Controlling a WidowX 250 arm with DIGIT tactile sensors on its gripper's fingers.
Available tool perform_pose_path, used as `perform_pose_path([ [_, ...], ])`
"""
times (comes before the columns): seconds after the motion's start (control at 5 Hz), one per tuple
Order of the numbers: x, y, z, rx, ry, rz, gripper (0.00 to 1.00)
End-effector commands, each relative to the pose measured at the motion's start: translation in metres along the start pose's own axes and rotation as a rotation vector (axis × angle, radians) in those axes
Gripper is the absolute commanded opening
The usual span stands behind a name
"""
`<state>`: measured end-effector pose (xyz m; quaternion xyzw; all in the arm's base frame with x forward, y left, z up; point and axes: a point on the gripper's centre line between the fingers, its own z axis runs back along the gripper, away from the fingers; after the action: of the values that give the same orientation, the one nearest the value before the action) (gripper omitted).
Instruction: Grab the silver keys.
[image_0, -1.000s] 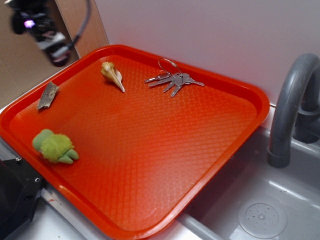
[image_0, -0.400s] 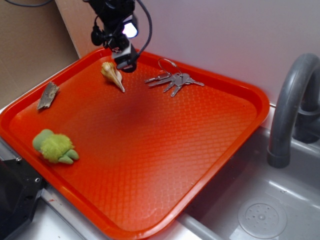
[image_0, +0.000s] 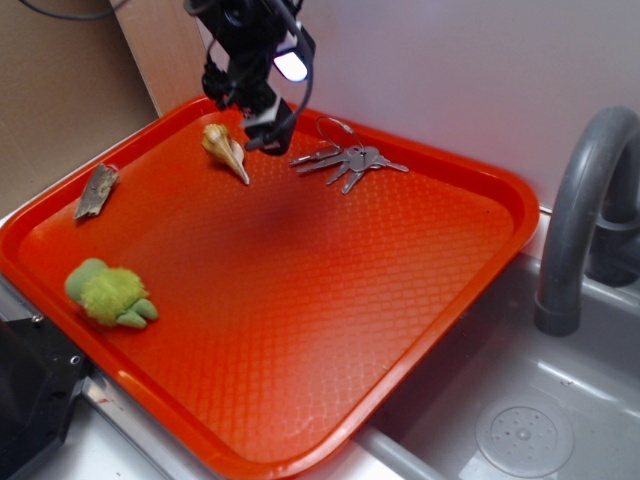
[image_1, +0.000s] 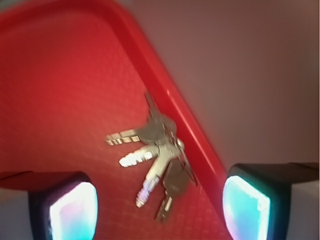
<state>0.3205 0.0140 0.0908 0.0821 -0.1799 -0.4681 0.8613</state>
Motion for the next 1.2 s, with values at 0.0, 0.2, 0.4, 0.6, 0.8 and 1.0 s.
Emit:
perform_pose_path([
  [0.0,0.026,0.006,-0.01,0.036,-0.016,-0.043,1.0],
  [0.2,0.03,0.003,-0.018,0.033,-0.015,-0.058,0.0],
  [0.4,0.031,-0.003,-0.025,0.029,-0.005,-0.062,0.0],
  [0.6,0.031,-0.002,-0.028,0.039,0.002,-0.052,0.0],
  [0.8,0.031,-0.002,-0.034,0.047,0.01,-0.048,0.0],
  [1.0,0.029,0.002,-0.039,0.077,0.045,-0.033,0.0],
])
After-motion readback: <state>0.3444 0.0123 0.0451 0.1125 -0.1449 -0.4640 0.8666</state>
